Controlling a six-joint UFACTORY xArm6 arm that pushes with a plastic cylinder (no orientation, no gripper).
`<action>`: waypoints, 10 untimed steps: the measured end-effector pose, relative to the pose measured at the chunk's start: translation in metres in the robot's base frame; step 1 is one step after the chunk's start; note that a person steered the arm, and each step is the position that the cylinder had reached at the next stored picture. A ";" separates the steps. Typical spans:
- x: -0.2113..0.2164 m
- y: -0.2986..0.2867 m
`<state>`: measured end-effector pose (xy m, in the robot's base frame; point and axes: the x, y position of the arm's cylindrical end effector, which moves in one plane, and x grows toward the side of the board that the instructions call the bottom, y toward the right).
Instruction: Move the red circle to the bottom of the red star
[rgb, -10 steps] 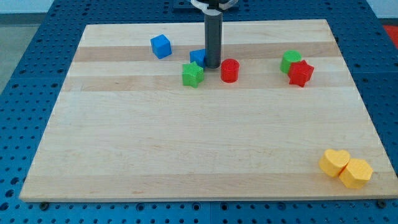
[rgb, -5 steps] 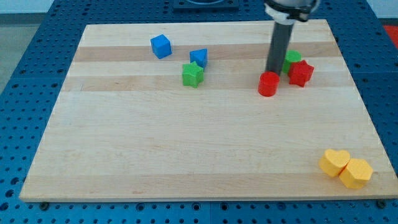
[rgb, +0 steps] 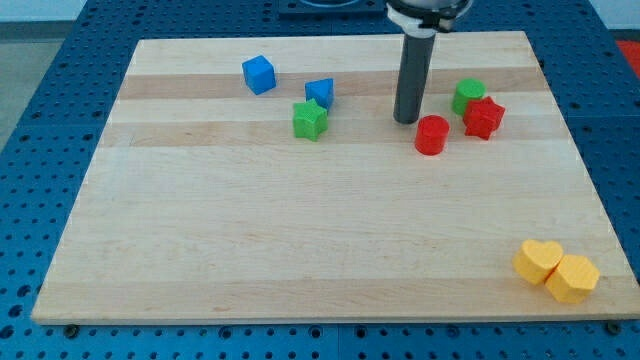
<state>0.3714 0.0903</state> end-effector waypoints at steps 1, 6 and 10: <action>0.013 -0.004; 0.021 0.058; 0.067 0.050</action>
